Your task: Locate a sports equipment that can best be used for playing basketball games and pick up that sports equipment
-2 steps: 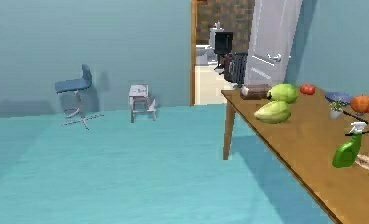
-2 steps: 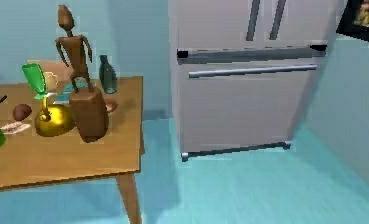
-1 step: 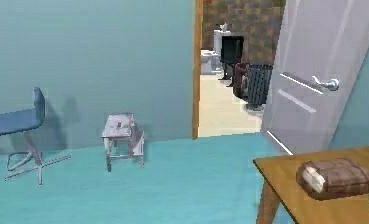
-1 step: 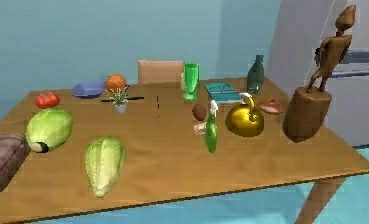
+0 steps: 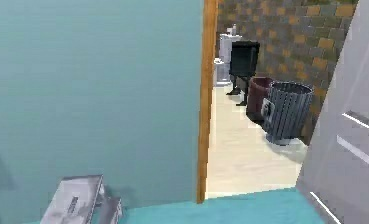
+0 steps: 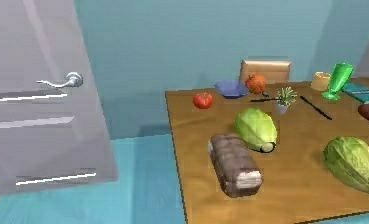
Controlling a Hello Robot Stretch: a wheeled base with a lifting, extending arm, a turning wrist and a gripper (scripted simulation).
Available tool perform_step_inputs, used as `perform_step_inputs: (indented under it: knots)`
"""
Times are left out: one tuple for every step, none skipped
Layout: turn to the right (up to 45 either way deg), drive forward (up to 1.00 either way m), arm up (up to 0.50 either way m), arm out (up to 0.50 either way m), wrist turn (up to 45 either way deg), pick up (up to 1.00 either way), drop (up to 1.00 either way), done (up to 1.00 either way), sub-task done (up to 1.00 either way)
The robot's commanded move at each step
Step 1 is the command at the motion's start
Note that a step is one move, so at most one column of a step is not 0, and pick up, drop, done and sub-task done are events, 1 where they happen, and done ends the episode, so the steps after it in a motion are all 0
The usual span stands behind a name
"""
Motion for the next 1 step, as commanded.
perform_step_inputs:
  knots:
    - [24.0,0.0,0.0,0.0,0.0,0.0,0.0,0.0,0.0]
